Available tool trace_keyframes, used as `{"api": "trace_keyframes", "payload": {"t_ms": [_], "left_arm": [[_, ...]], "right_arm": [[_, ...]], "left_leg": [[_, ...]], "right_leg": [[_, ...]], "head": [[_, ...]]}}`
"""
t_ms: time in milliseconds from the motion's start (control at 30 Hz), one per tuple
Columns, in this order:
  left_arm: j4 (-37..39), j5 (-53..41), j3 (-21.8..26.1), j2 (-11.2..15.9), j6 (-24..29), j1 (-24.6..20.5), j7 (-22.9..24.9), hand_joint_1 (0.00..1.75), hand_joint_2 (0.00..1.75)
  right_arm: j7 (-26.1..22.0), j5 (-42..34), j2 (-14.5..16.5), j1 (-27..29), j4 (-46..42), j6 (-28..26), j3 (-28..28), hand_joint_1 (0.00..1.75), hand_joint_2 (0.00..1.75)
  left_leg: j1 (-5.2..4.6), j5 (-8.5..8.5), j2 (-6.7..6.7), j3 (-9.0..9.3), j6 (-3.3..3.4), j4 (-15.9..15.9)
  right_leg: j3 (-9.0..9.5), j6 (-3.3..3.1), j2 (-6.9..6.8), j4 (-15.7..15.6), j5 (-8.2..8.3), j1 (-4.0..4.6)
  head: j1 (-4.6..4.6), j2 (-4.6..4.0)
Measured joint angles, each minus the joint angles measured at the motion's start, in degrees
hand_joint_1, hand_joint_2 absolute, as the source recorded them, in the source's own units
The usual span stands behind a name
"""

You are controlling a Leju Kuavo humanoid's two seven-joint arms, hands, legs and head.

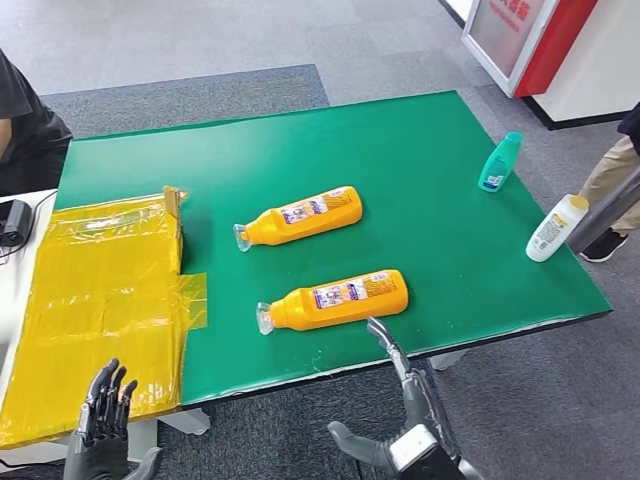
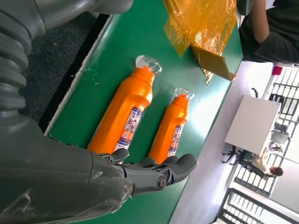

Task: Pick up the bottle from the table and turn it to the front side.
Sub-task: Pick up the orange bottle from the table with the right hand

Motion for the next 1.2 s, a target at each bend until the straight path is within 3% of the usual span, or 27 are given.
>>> {"api": "trace_keyframes", "payload": {"t_ms": [333, 567, 1000, 1200], "left_arm": [[-1.57, 0.76, 0.22, -0.27, 3.0, 0.94, 1.92, 0.0, 1.75], [-1.87, 0.34, 0.68, -0.28, 2.82, 0.61, 1.81, 0.0, 1.75], [-0.43, -1.8, 4.48, -0.21, -0.58, -2.48, -0.65, 0.0, 1.75], [1.62, -2.85, 5.29, 0.16, -0.81, -3.84, -1.38, 0.0, 1.75]], "right_arm": [[0.93, 5.54, -0.04, 1.3, -4.48, -1.25, -0.9, 0.0, 1.75], [5.68, 11.57, -0.27, -0.01, -6.1, -0.61, -1.48, 0.0, 1.75], [16.0, 18.56, -5.6, -6.27, -4.8, -0.15, -0.48, 0.0, 1.75], [17.69, 19.41, -8.25, -9.42, -2.89, 0.28, -0.08, 0.0, 1.75]], "left_leg": [[0.0, -0.01, 0.0, 0.0, 0.0, 0.0], [0.0, 0.01, 0.0, 0.01, 0.01, 0.0], [0.0, 0.04, 0.0, 0.01, 0.01, 0.0], [0.0, 0.05, 0.0, 0.01, 0.02, 0.0]], "right_leg": [[0.0, 0.0, 0.0, 0.0, -0.01, 0.0], [0.03, 0.0, 0.0, 0.0, 0.0, 0.0], [0.05, 0.02, 0.0, 0.0, 0.03, 0.0], [0.05, 0.05, 0.0, 0.0, 0.05, 0.0]], "head": [[0.01, 0.0], [0.01, 0.0], [0.01, 0.0], [0.01, 0.0]]}}
